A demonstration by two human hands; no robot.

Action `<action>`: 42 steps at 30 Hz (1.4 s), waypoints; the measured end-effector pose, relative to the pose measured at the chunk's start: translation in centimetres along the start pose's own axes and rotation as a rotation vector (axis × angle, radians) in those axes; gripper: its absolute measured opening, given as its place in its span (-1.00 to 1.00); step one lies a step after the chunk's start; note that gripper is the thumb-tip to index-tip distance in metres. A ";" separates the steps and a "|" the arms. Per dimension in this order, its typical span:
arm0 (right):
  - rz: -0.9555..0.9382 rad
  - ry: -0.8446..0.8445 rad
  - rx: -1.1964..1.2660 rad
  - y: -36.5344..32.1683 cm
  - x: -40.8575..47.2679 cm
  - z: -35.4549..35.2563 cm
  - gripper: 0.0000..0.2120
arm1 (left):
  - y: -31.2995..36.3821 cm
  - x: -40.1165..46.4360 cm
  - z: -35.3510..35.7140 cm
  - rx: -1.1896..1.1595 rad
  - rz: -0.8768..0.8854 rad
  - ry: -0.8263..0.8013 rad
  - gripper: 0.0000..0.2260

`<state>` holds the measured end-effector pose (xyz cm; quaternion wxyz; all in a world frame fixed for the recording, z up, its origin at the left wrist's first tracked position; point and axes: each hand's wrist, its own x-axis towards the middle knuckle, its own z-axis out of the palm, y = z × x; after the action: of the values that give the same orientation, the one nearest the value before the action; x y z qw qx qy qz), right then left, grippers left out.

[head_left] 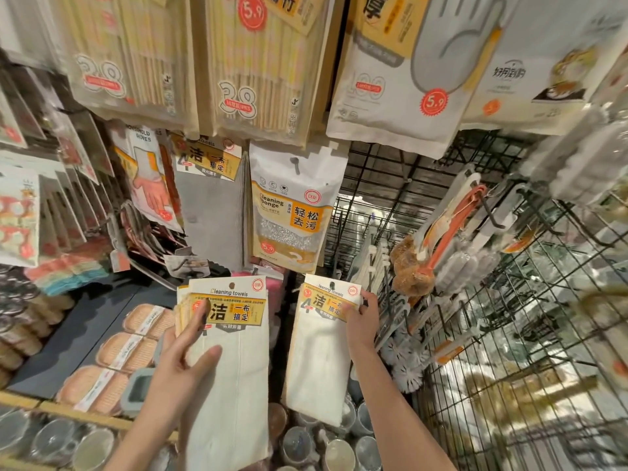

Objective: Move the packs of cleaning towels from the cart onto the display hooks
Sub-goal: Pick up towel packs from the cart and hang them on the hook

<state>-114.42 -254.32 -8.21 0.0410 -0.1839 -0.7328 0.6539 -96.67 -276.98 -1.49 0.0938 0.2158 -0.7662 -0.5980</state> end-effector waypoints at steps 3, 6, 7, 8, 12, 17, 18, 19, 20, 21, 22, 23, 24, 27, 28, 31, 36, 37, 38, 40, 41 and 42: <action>-0.036 0.022 -0.066 -0.4 0.7 0.4 -0.67 | 0.0 0.0 -0.1 -0.001 0.018 0.000 -0.37; -0.028 0.037 -0.106 -0.4 1.4 0.7 -0.67 | 0.1 0.1 0.0 0.005 0.043 -0.001 -0.38; -0.021 0.043 -0.113 -0.4 1.6 0.8 -0.68 | 0.1 0.0 0.0 0.004 0.046 0.000 -0.38; -0.017 0.051 -0.121 -0.4 1.8 0.9 -0.67 | 0.2 0.0 0.1 0.002 0.050 0.000 -0.38; -0.041 0.060 -0.141 -0.8 2.4 1.5 -0.66 | 0.5 -0.1 0.3 0.017 0.053 -0.014 -0.38; -0.057 0.055 -0.165 -1.3 3.0 1.3 -0.66 | 0.5 -0.1 0.3 -0.011 0.061 -0.025 -0.38; -0.064 0.057 -0.174 -1.2 3.0 1.3 -0.66 | 0.5 -0.1 0.3 -0.023 0.072 -0.026 -0.37; -0.069 0.060 -0.180 -1.2 3.0 1.2 -0.65 | 0.6 -0.1 0.3 -0.036 0.085 -0.027 -0.37; -0.070 0.061 -0.177 -1.2 3.0 1.1 -0.64 | 0.7 -0.1 0.3 -0.049 0.099 -0.028 -0.36; -0.066 0.051 -0.161 -1.2 2.8 0.9 -0.62 | 0.8 -0.1 0.4 -0.058 0.109 -0.029 -0.36; -0.058 0.026 -0.139 -1.2 2.7 0.7 -0.58 | 0.8 -0.1 0.4 -0.066 0.116 -0.030 -0.36; -0.046 -0.013 -0.115 -1.3 2.4 0.5 -0.53 | 0.8 -0.1 0.4 -0.073 0.119 -0.031 -0.35; -0.035 -0.063 -0.087 -1.4 2.1 0.2 -0.48 | 0.8 -0.1 0.5 -0.081 0.119 -0.032 -0.35; -0.054 -0.199 0.007 -2.0 0.3 -0.7 -0.43 | 0.6 -0.1 0.5 -0.108 0.126 -0.037 -0.34; -0.080 -0.223 0.027 -2.4 -0.4 -0.9 -0.44 | 0.6 -0.1 0.6 -0.120 0.128 -0.039 -0.33; -0.125 -0.263 0.048 -3.1 -2.8 -1.2 -0.46 | 0.4 -0.1 0.8 -0.170 0.119 -0.037 -0.29; -0.147 -0.435 -0.029 -5.0 -7.2 -0.3 -0.52 | 0.4 -0.7 1.2 -0.220 0.142 -0.049 -0.24; -0.127 -0.487 -0.021 -5.6 -8.1 0.2 -0.56 | 0.5 -0.9 1.3 -0.235 0.136 -0.049 -0.25; -0.110 -0.539 -0.004 -6.2 -9.0 0.5 -0.60 | 0.6 -1.1 1.4 -0.252 0.128 -0.050 -0.25; -0.122 -0.628 0.031 -6.9 -10.6 0.9 -0.66 | 0.7 -1.4 1.6 -0.277 0.127 -0.045 -0.25; -0.142 -0.655 0.039 -7.1 -11.2 1.0 -0.67 | 0.7 -1.6 1.7 -0.280 0.129 -0.038 -0.25; -0.160 -0.667 0.032 -7.2 -11.6 1.0 -0.66 | 0.8 -1.7 1.7 -0.281 0.129 -0.030 -0.25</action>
<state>-105.48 -259.53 0.75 -0.1467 0.0987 -0.7078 0.6840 -95.99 -274.57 -0.94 0.1497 0.1419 -0.6886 -0.6952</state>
